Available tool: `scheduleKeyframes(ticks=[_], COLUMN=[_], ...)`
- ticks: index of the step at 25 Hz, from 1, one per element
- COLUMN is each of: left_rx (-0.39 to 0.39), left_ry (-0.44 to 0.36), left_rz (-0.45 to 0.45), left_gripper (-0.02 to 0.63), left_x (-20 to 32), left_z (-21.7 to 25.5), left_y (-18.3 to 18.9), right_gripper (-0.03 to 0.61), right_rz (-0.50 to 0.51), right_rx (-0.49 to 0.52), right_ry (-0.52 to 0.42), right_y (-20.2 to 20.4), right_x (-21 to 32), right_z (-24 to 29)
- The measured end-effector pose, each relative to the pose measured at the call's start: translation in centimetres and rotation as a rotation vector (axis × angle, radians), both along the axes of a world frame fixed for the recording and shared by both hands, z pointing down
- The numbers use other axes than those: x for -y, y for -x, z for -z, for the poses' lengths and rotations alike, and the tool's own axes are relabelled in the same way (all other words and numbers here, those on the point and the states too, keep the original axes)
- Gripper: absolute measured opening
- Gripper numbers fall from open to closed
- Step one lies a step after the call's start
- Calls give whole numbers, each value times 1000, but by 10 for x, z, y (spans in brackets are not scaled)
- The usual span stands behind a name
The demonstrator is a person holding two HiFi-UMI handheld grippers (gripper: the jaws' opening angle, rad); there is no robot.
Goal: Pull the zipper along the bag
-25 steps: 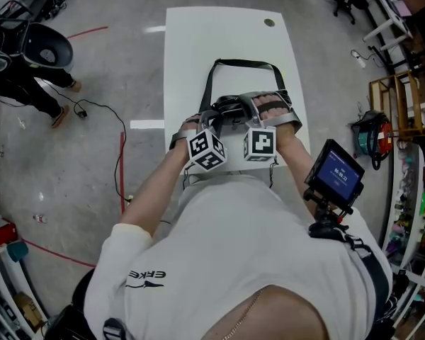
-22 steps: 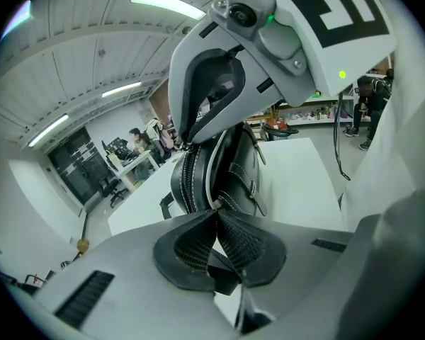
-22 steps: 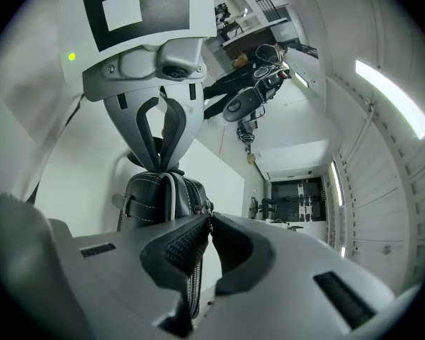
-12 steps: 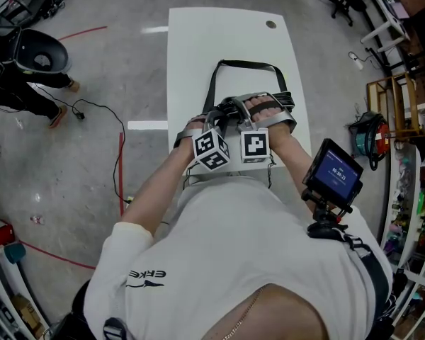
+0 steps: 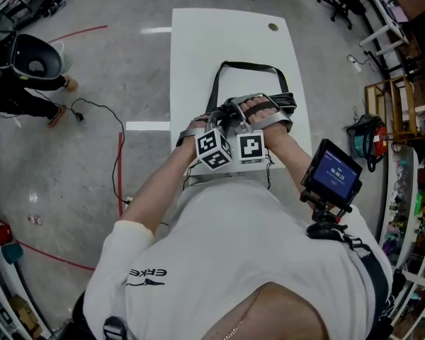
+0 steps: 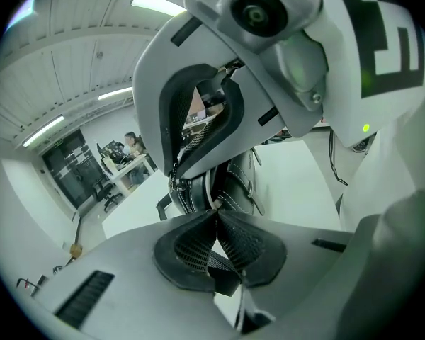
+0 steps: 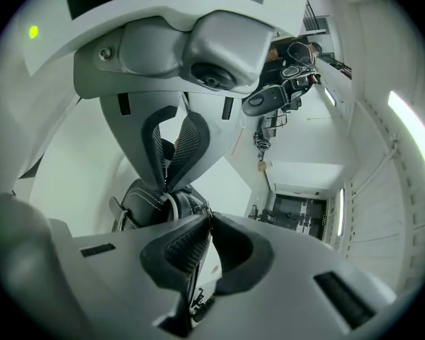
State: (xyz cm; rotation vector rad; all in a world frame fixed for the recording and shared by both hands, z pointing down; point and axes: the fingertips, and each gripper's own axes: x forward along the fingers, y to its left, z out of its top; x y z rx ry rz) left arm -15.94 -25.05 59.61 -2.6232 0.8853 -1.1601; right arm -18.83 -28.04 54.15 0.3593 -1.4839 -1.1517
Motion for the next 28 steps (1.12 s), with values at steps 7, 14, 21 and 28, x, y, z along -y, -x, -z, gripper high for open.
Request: scheduleKeyframes(ticks=[7,14,21,28], left_rx=[-45,-125,-213,-263], left_ry=[7,6,22,34], left_rz=[-2,-32,42,191], left_gripper=[5,5,5,5], left_x=[1,5,10,16], left_z=[-1,1,5,7], left_y=[-2,-2,9,32], right_gripper=[16,17,32,87], right_rz=[2,-32,-75,-142], right_rx=[-7,6,70,138], right_ry=[9,73,102,63], right_y=[-5,-15,-34,-51], right_x=[1,8,21,31], right_z=[-3,-3,1,9])
